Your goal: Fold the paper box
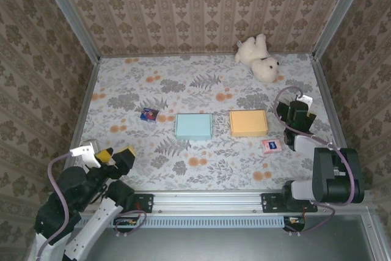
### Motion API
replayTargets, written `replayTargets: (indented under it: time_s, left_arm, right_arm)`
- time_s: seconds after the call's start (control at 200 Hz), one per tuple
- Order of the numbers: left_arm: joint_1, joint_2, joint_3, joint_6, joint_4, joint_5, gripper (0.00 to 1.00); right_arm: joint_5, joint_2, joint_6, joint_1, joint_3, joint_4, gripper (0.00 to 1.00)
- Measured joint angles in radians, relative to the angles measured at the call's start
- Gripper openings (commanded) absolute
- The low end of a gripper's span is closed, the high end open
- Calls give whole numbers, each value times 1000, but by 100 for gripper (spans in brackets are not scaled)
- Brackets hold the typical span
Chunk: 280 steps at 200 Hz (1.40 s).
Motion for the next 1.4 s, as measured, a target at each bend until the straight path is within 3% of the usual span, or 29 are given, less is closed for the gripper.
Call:
replayTargets:
  time_s: [0.535, 0.7, 1.04, 1.25, 1.4]
  left_arm:
    - [-4, 0, 0, -1, -14, -35, 100]
    - [-4, 0, 0, -1, -15, -47, 100]
    - [-3, 0, -23, -16, -6, -92, 100]
    - [-3, 8, -251, -47, 181, -158, 100]
    - [-3, 135, -394, -43, 381, -251, 100]
  right_arm:
    - [-220, 28, -49, 19, -67, 278, 100]
    - [-317, 147, -120, 56, -92, 415, 100]
    - [-315, 177, -161, 93, -58, 383, 100]
    - [-314, 177, -171, 96, -58, 383, 100]
    - [-311, 177, -171, 97, -58, 383, 100]
